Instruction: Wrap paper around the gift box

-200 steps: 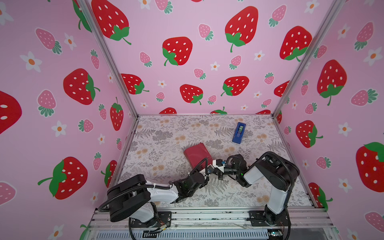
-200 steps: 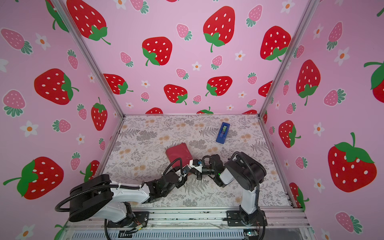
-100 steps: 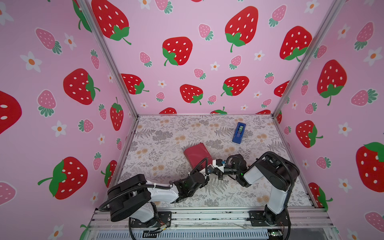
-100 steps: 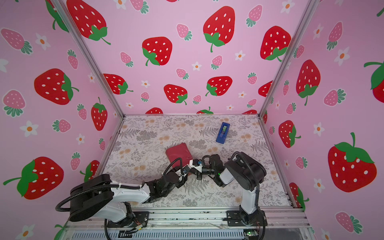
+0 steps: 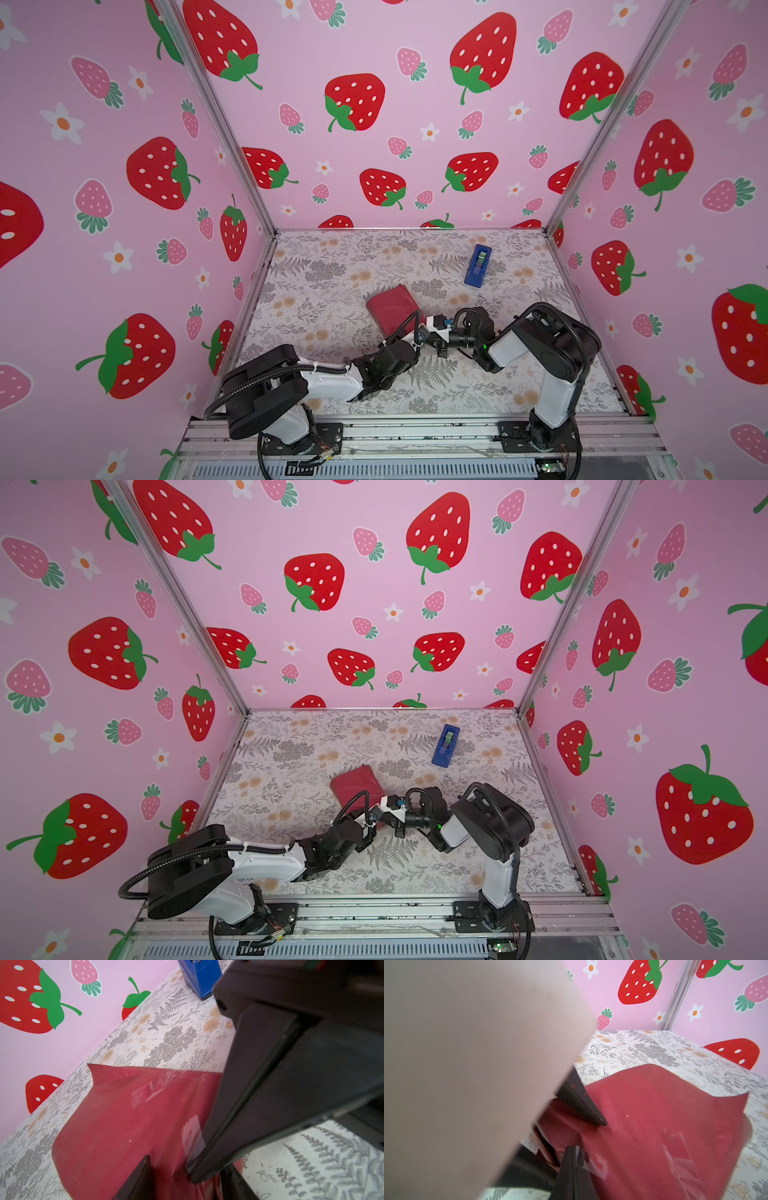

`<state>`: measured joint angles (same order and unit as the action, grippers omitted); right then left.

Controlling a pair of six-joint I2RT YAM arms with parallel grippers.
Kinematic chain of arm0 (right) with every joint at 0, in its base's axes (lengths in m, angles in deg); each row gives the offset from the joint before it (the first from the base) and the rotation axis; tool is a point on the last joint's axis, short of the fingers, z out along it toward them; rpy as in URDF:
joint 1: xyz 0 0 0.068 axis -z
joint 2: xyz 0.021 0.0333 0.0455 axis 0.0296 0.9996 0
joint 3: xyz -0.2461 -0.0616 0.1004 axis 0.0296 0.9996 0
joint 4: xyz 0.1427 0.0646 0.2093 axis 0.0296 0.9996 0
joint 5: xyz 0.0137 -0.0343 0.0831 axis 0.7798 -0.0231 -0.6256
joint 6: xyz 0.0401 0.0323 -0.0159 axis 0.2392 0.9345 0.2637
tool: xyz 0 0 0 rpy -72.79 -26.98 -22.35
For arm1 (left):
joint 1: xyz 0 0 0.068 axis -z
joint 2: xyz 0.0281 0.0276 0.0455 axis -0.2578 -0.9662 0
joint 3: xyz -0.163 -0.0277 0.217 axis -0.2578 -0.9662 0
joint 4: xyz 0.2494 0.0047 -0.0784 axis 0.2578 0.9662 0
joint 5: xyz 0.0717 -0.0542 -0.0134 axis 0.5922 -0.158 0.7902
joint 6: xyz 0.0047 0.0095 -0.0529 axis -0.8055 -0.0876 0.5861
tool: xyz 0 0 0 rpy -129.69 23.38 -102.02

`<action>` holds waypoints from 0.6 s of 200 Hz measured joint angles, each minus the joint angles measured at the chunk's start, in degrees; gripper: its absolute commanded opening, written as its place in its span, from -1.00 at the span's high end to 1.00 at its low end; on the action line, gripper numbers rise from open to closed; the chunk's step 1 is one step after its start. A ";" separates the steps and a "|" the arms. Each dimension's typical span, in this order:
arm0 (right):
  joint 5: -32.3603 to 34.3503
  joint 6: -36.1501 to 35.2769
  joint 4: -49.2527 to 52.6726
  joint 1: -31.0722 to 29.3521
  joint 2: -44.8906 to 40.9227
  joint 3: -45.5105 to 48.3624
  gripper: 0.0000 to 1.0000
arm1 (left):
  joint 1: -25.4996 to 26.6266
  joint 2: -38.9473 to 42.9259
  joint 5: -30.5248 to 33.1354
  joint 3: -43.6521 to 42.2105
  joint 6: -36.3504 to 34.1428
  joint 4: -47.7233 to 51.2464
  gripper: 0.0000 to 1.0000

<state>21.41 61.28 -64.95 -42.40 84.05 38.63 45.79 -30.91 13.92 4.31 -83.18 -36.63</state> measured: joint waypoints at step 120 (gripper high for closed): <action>2.19 -3.45 6.73 -0.15 -5.81 -0.68 0.17 | -0.46 -0.52 0.59 1.51 1.14 2.03 -0.02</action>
<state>23.59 57.83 -58.22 -42.56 78.24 37.96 45.33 -31.44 14.51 5.82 -82.05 -34.60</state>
